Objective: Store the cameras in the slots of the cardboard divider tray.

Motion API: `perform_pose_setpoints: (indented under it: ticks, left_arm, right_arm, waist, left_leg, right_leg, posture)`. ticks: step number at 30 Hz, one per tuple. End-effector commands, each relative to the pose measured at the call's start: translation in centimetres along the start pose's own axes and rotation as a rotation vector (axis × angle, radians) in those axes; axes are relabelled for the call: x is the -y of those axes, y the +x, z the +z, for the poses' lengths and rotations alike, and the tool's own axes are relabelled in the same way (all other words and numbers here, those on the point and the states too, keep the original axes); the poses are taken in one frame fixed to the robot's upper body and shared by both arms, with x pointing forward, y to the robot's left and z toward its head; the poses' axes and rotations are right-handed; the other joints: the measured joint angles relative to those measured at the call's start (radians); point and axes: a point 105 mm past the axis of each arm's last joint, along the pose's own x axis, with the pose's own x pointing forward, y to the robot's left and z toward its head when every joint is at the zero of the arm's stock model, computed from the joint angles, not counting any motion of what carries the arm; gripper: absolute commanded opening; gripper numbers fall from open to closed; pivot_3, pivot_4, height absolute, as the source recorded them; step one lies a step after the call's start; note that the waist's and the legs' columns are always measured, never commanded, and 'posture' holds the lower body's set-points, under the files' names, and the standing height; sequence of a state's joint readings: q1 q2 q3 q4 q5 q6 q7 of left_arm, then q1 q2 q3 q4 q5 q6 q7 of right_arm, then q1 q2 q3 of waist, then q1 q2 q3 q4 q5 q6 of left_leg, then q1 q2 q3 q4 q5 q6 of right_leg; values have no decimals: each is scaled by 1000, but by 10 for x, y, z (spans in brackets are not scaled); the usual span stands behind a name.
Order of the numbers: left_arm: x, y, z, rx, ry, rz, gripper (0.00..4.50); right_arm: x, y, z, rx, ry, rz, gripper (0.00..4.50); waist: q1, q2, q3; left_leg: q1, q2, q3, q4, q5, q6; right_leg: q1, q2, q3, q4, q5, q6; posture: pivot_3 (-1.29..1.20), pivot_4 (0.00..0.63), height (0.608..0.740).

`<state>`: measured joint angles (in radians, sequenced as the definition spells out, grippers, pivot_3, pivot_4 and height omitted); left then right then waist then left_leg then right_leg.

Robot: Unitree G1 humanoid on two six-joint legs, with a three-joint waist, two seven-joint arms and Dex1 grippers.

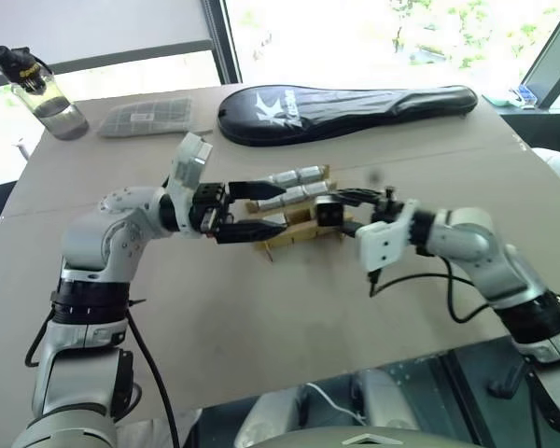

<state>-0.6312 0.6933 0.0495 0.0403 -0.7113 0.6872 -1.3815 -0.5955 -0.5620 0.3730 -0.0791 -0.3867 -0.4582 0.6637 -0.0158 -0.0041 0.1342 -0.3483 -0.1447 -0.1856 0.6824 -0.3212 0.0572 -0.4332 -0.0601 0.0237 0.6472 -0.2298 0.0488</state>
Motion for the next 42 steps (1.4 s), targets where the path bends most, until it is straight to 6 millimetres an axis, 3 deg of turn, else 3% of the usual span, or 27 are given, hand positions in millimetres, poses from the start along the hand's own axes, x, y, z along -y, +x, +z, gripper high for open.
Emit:
perform_pose_setpoints:
  ticks: [1, 8, 21, 29, 30, 36, 41, 42]
  left_arm:
    - [2, 4, 7, 10, -27, -33, 4500]
    - [1, 6, 8, -5, -41, -27, 4500]
    - [-4, 4, 14, 8, -36, 3, 4500]
    - [-5, 3, 13, 2, -42, -1, 999]
    - [-5, 2, 12, -2, -47, -5, 818]
    - [2, 2, -2, -58, -81, -33, 820]
    - [-1, 2, -2, -56, -106, -9, 820]
    - [-1, 2, -2, -55, -115, -5, 820]
  right_arm:
    - [11, 13, 14, 58, -106, -35, 1891]
    - [28, 27, 24, 98, -187, -116, 1891]
    - [29, 27, 25, 99, -201, -146, 1891]
    - [28, 28, 27, 99, -184, -158, 1891]
    - [28, 28, 27, 98, -183, -161, 1891]
    - [34, 27, 26, 92, -175, -182, 1891]
    - [43, 23, 27, 87, -172, -248, 1891]
    - [44, 22, 26, 81, -166, -252, 2972]
  waist:
    - [-1, 0, 0]
    - [-3, 0, 0]
    - [-4, 0, 0]
    - [-8, 0, 0]
    - [-9, 0, 0]
    - [-23, 0, 0]
    - [-25, 0, 0]
    - [-25, 0, 0]
  left_leg:
    - [0, 0, 0, 0, 0, 0]
    - [0, 0, 0, 0, 0, 0]
    - [0, 0, 0, 0, 0, 0]
    - [0, 0, 0, 0, 0, 0]
    - [0, 0, 0, 0, 0, 0]
    - [0, 0, 0, 0, 0, 0]
    - [0, 0, 0, 0, 0, 0]
    - [0, 0, 0, 0, 0, 0]
  right_leg:
    - [0, 0, 0, 0, 0, 0]
    - [0, 1, 0, 0, 0, 0]
    - [0, 1, 0, 0, 0, 0]
    - [0, 1, 0, 0, 0, 0]
    - [0, 1, 0, 0, 0, 0]
    - [0, 1, 0, 0, 0, 0]
    - [0, 1, 0, 0, 0, 0]
    - [0, 1, 0, 0, 0, 0]
  posture:
    - [0, 150, 740]
    - [0, 150, 740]
    - [0, 150, 740]
    - [0, 150, 740]
    - [0, 150, 740]
    - [0, 150, 740]
    - [0, 150, 740]
    - [0, 150, 740]
